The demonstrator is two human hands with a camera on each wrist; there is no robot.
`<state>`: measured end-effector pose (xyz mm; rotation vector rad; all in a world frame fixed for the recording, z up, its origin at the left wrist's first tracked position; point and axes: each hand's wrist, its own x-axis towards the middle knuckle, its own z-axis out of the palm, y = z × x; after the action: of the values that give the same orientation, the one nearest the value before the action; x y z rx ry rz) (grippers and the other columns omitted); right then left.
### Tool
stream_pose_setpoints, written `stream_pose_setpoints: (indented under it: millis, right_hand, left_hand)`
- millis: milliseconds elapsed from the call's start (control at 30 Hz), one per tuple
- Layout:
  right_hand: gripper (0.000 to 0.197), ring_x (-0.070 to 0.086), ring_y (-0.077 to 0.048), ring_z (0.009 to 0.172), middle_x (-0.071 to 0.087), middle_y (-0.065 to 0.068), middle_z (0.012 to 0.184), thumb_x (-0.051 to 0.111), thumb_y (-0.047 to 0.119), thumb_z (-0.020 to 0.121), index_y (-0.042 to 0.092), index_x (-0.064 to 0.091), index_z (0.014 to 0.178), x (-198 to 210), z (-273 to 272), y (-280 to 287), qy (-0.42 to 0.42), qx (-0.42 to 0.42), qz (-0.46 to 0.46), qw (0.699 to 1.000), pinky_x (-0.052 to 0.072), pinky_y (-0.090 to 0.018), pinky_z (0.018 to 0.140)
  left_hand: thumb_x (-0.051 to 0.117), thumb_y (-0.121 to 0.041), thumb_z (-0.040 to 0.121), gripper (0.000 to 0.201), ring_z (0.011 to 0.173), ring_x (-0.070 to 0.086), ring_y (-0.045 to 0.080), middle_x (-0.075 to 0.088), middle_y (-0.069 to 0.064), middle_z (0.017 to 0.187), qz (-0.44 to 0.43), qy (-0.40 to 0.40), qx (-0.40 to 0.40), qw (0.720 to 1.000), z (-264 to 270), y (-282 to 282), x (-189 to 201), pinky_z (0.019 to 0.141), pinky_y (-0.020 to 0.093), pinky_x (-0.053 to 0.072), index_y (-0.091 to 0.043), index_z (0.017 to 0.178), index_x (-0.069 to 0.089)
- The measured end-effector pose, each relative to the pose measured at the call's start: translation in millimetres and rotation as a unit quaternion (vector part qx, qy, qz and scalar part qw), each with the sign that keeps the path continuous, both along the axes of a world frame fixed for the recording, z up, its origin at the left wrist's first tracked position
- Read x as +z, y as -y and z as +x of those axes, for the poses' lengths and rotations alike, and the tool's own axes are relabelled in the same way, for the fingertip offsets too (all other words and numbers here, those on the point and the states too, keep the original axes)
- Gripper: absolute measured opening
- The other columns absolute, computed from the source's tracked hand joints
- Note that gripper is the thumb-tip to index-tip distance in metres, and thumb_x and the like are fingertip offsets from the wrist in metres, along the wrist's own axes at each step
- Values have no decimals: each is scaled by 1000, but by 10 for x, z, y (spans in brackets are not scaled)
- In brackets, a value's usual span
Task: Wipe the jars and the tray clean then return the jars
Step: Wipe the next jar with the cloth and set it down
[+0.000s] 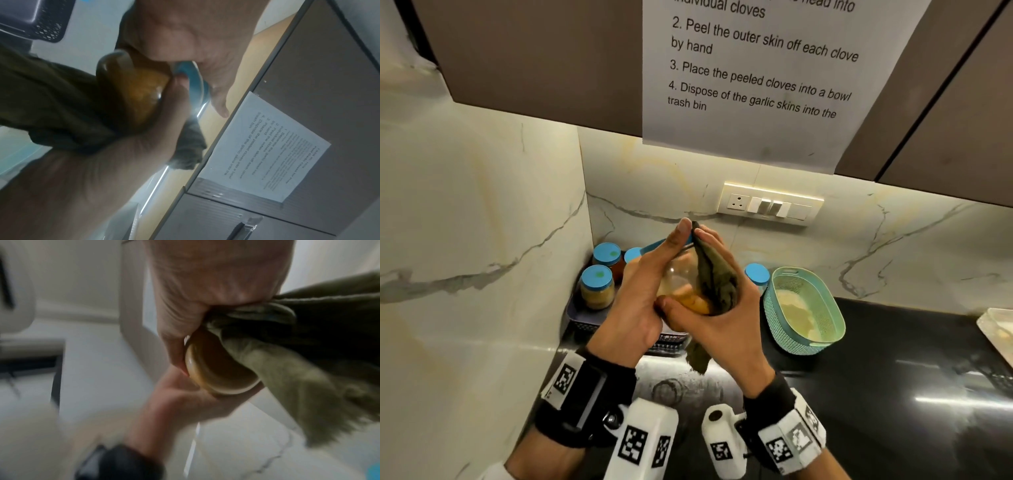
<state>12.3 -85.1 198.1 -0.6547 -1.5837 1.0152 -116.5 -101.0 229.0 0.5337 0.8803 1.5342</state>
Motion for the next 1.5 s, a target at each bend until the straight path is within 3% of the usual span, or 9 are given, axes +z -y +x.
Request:
stream_pose_setpoints:
  millis: [200,367,567,733,867,967,1100,1300,1500]
  right_hand:
    - [67,72,-34,113,74,-14,124,86,20,66,20,68,130,96,195,-200,-114,154,-289,938,61,-50,93]
    - [62,74,-25,112,77,-8,118,91,3,75,11,66,131,109,67,-44,-83,72,-159,981,61,-38,94]
    - [71,53,-36,141,60,-13,148,91,0,74,-1,60,138,24,-10,-4,-14,-19,112,993,47,-54,113]
    - [73,73,-29,115,75,-10,124,91,-5,72,10,62,137,71,-15,-38,-44,40,-84,995,60,-41,99]
    - [77,56,-33,140,61,-15,146,89,-9,74,0,56,143,66,-3,28,-51,19,23,998,47,-57,114]
    - [75,51,-39,144,58,-18,149,89,-9,74,-3,56,142,-40,29,-31,-40,5,70,997,44,-62,114]
    - [85,68,-27,127,70,-8,136,87,-11,74,7,51,149,32,41,17,-58,44,-77,994,56,-43,105]
    - [94,54,-23,143,58,-6,152,93,0,73,6,45,154,-73,97,-64,22,0,3,1000,47,-50,116]
    - [68,71,-33,117,76,-10,122,96,18,63,22,70,126,43,309,-214,-42,47,-198,978,59,-56,98]
  left_hand:
    - [74,-41,70,55,90,74,25,79,9,98,-11,16,-21,1000,-133,-19,-9,84,43,59,-11,117,72]
    - [92,-31,61,33,78,76,23,79,9,87,11,3,-33,999,-108,-42,-28,64,33,62,-15,88,82]
    - [94,-46,56,55,93,73,23,76,10,96,39,-24,-7,999,-62,-30,-39,85,38,63,-12,97,79]
    - [98,-49,49,83,95,76,34,77,20,105,32,-57,20,998,-36,-60,-92,78,38,64,-1,112,74]
    - [102,-56,37,101,104,74,35,74,21,113,28,-23,4,999,-38,-63,-90,91,48,61,-3,118,72]
    - [101,-58,38,97,97,75,26,75,15,106,36,-4,-4,999,-4,-76,-97,79,38,63,-5,115,72]
    - [100,-63,35,110,101,74,35,76,21,111,11,-36,35,999,58,-96,-61,94,49,58,0,121,70]
    - [96,-61,50,83,114,70,42,74,24,116,10,-43,29,999,124,-80,-65,106,58,52,-6,109,78]
    - [96,-66,32,89,84,76,20,79,8,98,-1,-34,-44,998,1,-108,-97,71,35,62,-16,102,77]
